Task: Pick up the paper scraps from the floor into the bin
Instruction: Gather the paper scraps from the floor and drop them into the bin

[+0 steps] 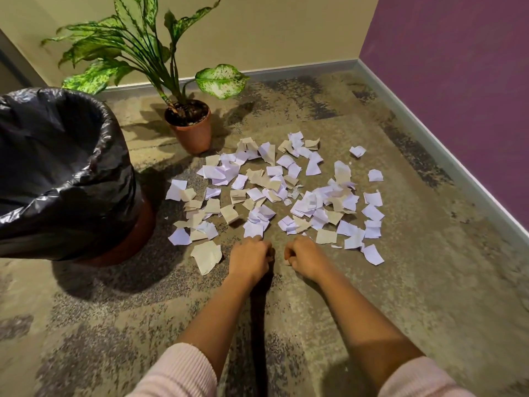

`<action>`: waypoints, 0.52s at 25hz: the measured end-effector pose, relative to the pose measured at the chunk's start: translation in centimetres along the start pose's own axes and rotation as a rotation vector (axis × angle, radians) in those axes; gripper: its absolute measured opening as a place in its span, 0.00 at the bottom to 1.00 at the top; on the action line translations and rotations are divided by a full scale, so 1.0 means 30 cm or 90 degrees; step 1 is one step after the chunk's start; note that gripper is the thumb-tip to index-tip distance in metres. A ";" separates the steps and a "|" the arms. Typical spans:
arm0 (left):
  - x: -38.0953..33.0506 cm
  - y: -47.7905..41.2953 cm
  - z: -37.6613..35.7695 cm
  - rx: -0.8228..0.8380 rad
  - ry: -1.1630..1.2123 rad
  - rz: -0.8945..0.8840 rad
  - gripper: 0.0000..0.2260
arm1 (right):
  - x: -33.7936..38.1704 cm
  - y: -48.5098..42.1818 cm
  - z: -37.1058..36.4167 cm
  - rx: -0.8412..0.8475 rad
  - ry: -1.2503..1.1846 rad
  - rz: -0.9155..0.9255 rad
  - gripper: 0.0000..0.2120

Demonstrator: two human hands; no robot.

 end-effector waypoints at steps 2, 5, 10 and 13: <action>-0.001 0.002 0.000 0.004 -0.005 -0.006 0.10 | 0.020 -0.010 0.012 0.007 0.005 0.010 0.07; 0.023 0.015 0.017 -0.012 0.021 0.012 0.10 | 0.052 -0.031 0.034 -0.016 -0.029 -0.012 0.08; 0.146 0.048 0.101 -0.087 0.028 0.062 0.10 | 0.095 -0.062 0.048 -0.026 -0.048 -0.042 0.08; 0.238 0.066 0.166 -0.126 0.020 0.112 0.11 | 0.142 -0.083 0.057 -0.031 -0.046 -0.025 0.09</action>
Point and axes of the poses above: each hand's wrist, its own y-axis away from the middle knuckle, its own z-axis out of the back of the hand, x = y × z, the point moved 8 cm from there along -y, towards the middle knuckle, and after that the axes turned 9 degrees about -x, right-handed, at the moved point
